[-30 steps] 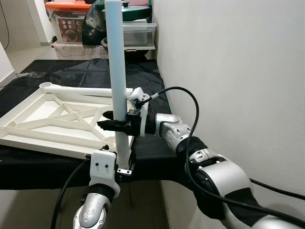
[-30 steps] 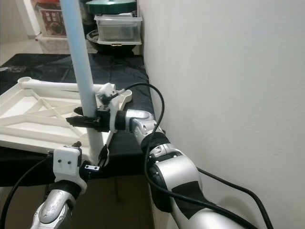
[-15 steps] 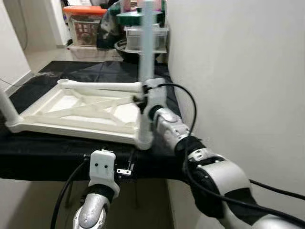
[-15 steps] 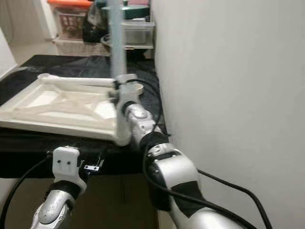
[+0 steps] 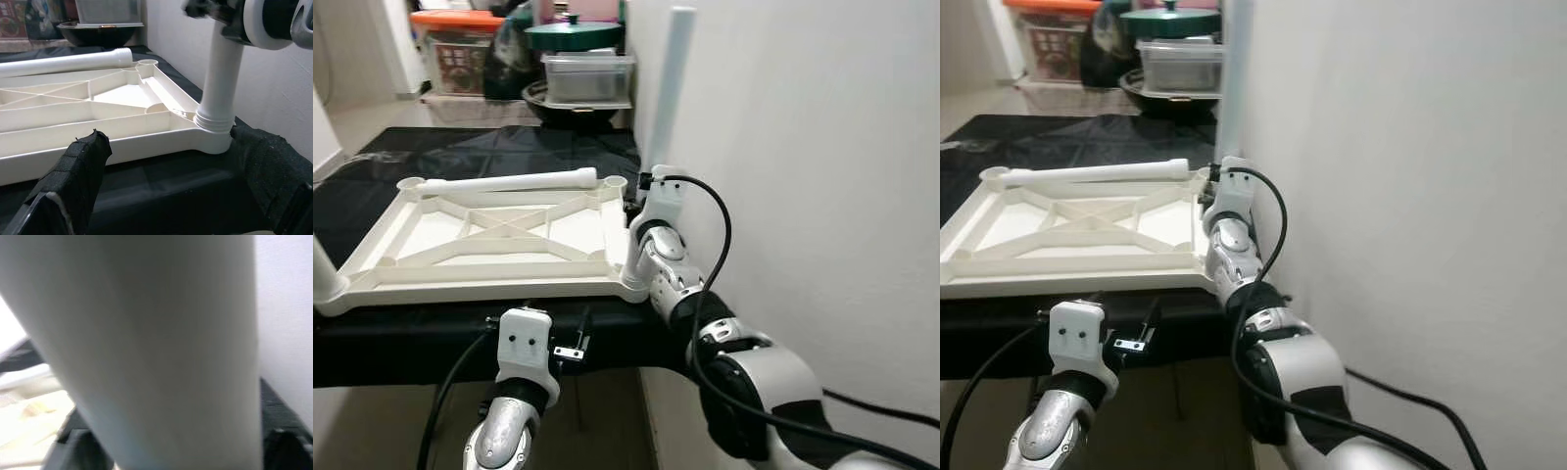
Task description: Building children table
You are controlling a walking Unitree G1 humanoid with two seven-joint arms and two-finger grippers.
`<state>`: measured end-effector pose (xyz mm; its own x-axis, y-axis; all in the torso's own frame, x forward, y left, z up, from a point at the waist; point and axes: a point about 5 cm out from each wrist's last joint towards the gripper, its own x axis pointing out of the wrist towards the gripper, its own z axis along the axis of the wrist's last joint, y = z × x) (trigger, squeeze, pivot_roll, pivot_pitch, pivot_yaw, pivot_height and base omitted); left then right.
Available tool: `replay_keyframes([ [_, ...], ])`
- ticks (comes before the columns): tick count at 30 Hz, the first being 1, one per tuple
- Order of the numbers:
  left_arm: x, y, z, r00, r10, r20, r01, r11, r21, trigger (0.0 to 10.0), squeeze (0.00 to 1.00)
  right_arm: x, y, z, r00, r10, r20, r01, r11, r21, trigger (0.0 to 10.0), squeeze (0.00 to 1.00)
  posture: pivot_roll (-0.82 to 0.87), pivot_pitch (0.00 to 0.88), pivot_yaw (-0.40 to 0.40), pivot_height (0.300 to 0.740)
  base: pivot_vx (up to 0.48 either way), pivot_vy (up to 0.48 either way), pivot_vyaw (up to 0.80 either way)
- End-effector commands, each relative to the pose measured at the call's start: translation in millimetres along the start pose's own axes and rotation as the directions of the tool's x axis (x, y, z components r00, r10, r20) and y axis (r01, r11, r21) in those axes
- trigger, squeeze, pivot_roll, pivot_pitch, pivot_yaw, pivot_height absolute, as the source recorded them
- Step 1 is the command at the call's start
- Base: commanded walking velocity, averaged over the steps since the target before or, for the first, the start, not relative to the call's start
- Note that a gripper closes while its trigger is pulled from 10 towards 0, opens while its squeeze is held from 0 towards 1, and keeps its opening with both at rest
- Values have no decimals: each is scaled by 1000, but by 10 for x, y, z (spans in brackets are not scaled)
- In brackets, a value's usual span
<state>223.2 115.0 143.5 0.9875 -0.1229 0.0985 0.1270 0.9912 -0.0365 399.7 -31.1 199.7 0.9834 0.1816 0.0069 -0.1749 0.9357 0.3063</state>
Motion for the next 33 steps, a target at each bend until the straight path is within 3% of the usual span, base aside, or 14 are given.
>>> replay_keyframes([
  [1, -4, 6, -8, 1000, -3, -4, 3, 1000, 6, 10000, 0, -11, 157, 5, 990, 142, 14, -143, 990, 21, 10000, 0, 17, 0, -46, 740, 0, 0, 0],
  [4, -1, 2, -9, 1000, -4, -4, 4, 1000, 6, 10000, 0, -44, 265, -16, 909, 416, -31, -415, 909, 37, 10000, 0, 17, 0, -45, 740, 0, 0, 0],
  [6, -1, 2, -9, 1000, -4, -4, 4, 1000, 6, 10000, 0, -44, 265, -16, 909, 416, -31, -415, 909, 37, 10000, 0, 17, 0, -45, 740, 0, 0, 0],
  [8, 3, -6, -12, 1000, -6, -3, 6, 1000, 5, 10000, 0, -101, 257, -49, 773, 626, -104, -628, 778, 23, 10000, 0, 14, 0, -48, 740, 0, 0, 0],
  [10, 5, -9, -11, 1000, -6, 0, 6, 1000, 3, 10000, 0, -120, 233, -49, 723, 678, -134, -683, 731, 15, 10000, 0, 14, 0, -48, 740, 0, 0, 0],
  [13, 11, -13, -5, 1000, -8, 2, 8, 1000, 3, 10000, 0, -193, 219, -33, 538, 815, -216, -834, 552, 4, 10000, 0, 19, 0, -52, 740, 0, 0, 0],
  [15, 13, -14, -4, 1000, -9, 2, 9, 1000, 3, 10000, 0, -213, 221, -37, 494, 836, -237, -860, 510, 7, 10000, 0, 19, 0, -52, 740, 0, 0, 0],
  [17, 10, -21, -4, 1000, -12, 3, 12, 1000, 1, 10000, 0, -293, 302, -76, 334, 893, -301, -936, 352, 4, 10000, 0, 27, 0, -57, 740, 0, 0, 0],
  [19, 10, -21, -4, 1000, -12, 3, 12, 1000, 1, 10000, 0, -293, 302, -76, 334, 893, -301, -936, 352, 4, 10000, 0, 27, 0, -57, 740, 0, 0, 0],
  [21, 8, -22, -4, 1000, -13, 3, 13, 1000, 1, 10000, 0, -324, 350, -91, 273, 909, -315, -956, 293, 17, 10000, 0, 27, 0, -57, 740, 0, 0, 0],
  [22, 5, -25, -5, 1000, -13, 3, 13, 1000, 2, 10000, 0, -342, 409, -112, 247, 914, -322, -964, 265, 13, 39, 0, 35, 0, -63, 740, 0, 0, 0],
  [24, 1, -27, -7, 1000, -11, 2, 11, 1000, 3, 10000, 0, -338, 476, -131, 271, 911, -310, -958, 286, 3, 0, 0, 38, 0, -66, 740, 0, 0, 0],
  [29, -3, -9, -6, 1000, 1, 3, -1, 1000, 6, 10000, 0, -132, 455, -202, 729, 622, -287, -676, 721, -154, 0, 0, 41, 0, -72, 740, 0, 0, 0],
  [33, -4, -2, -7, 1000, 3, 2, -3, 1000, 6, 10000, 0, -61, 286, -211, 875, 406, -263, -464, 860, -215, 0, 0, 27, 0, -64, 740, 0, 0, 0],
])
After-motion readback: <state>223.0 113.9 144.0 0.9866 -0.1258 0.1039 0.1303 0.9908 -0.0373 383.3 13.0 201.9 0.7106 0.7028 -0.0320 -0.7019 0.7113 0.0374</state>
